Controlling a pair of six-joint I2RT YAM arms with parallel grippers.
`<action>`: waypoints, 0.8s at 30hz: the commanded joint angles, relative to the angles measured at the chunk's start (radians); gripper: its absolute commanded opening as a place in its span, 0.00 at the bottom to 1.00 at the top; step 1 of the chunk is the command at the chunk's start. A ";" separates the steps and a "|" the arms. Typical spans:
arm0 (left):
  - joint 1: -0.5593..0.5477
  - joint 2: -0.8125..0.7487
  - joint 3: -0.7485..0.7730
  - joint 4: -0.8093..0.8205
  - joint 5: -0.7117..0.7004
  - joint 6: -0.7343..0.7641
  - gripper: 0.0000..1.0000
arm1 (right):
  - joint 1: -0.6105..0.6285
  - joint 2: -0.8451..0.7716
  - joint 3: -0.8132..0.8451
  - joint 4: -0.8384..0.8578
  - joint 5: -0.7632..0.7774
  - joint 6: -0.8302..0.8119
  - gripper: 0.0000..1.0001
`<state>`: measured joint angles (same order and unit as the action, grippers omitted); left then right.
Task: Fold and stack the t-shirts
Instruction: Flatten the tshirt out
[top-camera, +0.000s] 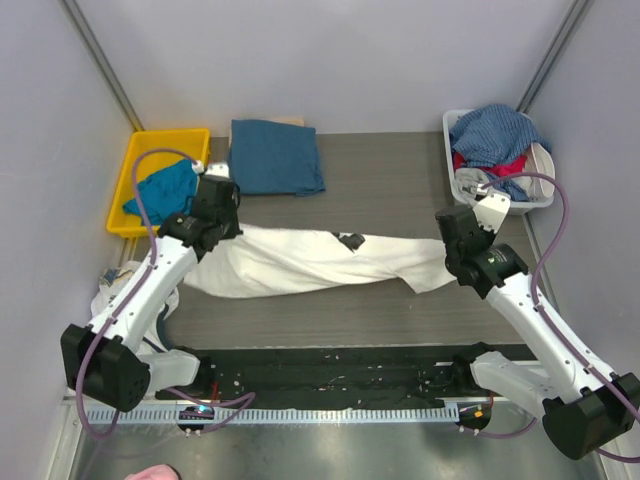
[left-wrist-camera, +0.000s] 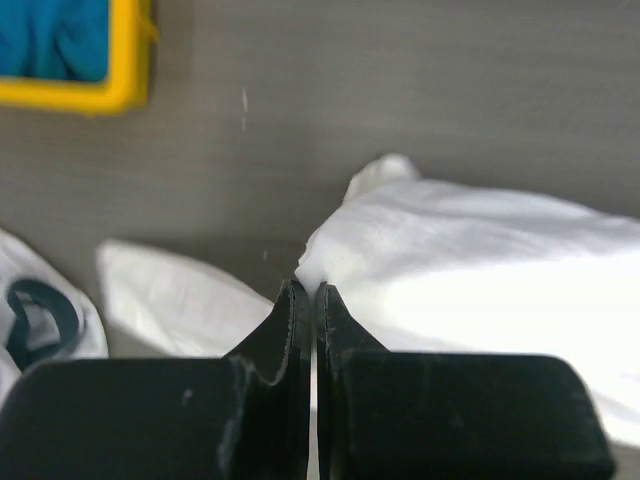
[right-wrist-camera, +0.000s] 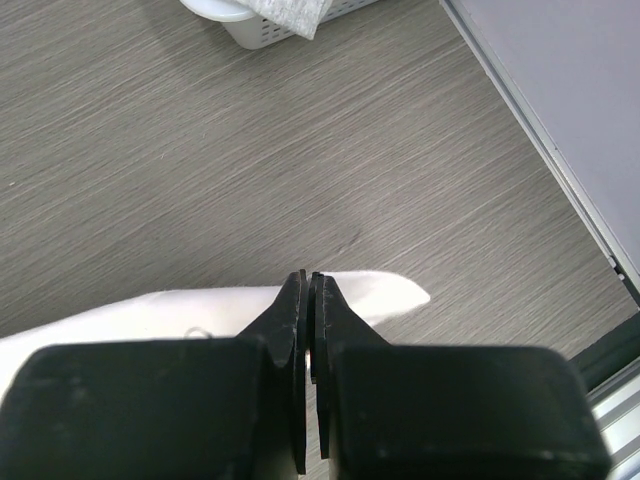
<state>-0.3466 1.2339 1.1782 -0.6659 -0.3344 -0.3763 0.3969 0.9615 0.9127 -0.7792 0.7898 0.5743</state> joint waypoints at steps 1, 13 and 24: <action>0.006 -0.014 -0.153 0.025 0.018 -0.082 0.00 | -0.006 -0.020 0.012 0.014 0.029 0.012 0.01; 0.009 0.015 0.139 -0.034 -0.071 0.034 0.00 | -0.006 -0.058 0.112 0.109 -0.018 -0.074 0.01; 0.012 0.024 0.415 -0.129 -0.086 0.099 0.00 | -0.004 -0.093 0.279 0.153 -0.034 -0.212 0.01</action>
<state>-0.3447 1.2839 1.5013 -0.7544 -0.3763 -0.3279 0.3969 0.8997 1.1271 -0.6926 0.7517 0.4492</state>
